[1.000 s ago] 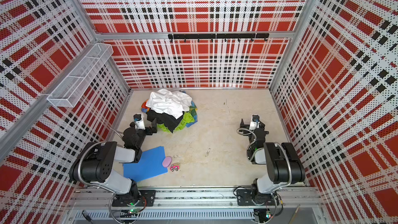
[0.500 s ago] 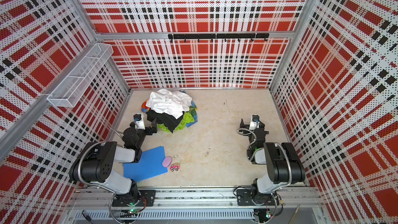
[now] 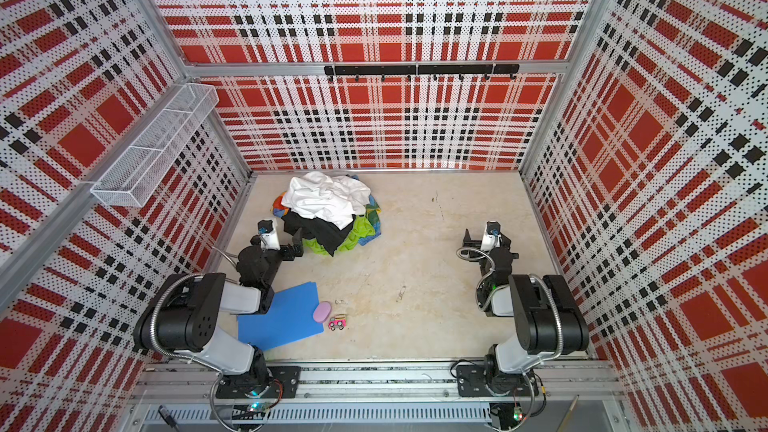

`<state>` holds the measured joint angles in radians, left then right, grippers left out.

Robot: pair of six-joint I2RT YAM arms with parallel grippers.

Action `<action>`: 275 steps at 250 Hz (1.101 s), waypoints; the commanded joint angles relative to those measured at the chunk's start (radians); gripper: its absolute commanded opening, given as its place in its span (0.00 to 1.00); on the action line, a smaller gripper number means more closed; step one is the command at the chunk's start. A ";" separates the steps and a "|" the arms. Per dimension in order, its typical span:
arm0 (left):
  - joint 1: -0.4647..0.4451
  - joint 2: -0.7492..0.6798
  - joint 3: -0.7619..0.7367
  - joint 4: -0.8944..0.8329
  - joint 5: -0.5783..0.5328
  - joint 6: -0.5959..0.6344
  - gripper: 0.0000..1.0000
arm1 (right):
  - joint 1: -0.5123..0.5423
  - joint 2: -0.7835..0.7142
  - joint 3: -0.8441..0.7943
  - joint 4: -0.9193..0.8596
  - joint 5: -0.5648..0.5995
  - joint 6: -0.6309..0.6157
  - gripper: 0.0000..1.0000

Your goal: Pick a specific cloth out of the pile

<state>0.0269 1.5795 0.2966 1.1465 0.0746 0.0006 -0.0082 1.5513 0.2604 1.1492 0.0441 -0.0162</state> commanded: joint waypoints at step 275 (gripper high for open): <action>0.008 -0.120 -0.044 0.003 -0.063 -0.030 0.99 | -0.004 -0.217 0.003 -0.111 0.145 0.036 1.00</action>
<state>0.0372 1.5330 0.2485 1.1904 0.0521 -0.0216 -0.0082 1.4143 0.2344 1.1137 0.1658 0.0113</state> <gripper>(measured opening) 0.992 0.998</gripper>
